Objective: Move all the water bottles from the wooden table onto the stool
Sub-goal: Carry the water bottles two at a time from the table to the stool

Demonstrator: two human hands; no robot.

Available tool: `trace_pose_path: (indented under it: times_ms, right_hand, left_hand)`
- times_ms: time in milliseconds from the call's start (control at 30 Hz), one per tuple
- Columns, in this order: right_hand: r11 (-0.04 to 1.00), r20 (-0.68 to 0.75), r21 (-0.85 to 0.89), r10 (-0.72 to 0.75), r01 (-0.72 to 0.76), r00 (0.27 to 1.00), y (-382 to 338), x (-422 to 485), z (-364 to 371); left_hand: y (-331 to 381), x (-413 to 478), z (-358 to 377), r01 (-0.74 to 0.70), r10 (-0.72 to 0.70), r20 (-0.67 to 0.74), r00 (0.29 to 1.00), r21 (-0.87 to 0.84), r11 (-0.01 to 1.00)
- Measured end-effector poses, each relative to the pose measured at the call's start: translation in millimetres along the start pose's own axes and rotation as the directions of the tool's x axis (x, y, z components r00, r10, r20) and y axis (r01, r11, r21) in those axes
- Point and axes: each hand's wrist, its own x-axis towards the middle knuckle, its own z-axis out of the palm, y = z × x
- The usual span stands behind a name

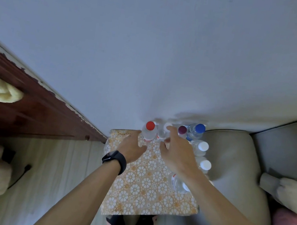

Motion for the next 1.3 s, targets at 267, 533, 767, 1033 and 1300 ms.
trace_pose_path:
  times_ms: [267,533,767,1033,1300]
  right_hand:
    - [0.998,-0.014,0.041,0.05,-0.049,0.999,-30.1,-109.9,-67.5]
    - [0.996,-0.149,0.088,-0.021,0.034,0.989,-70.2,-197.8,-100.2]
    - [0.954,-0.003,0.124,-0.276,0.274,0.961,-119.7,-197.9,-113.4]
    - [0.75,0.163,0.095,-0.661,0.655,0.733,-213.5,-217.9,-90.2]
    - [0.305,0.391,0.235,-0.899,0.923,0.197,-318.1,-359.8,-12.5]
  left_hand:
    - [14.0,-114.2,-48.3,-0.136,0.106,0.133,0.985,0.24,0.961]
    - [18.8,-241.1,-98.8,-0.172,0.195,-0.109,0.975,0.192,0.966]
    - [-1.6,-306.4,-124.5,0.026,-0.015,-0.361,0.932,0.023,0.999]
    - [-52.9,-423.2,-98.0,0.269,-0.284,-0.592,0.754,-0.117,0.956]
    - [-132.9,-632.3,-19.9,0.442,-0.668,-0.699,0.258,-0.529,0.724]
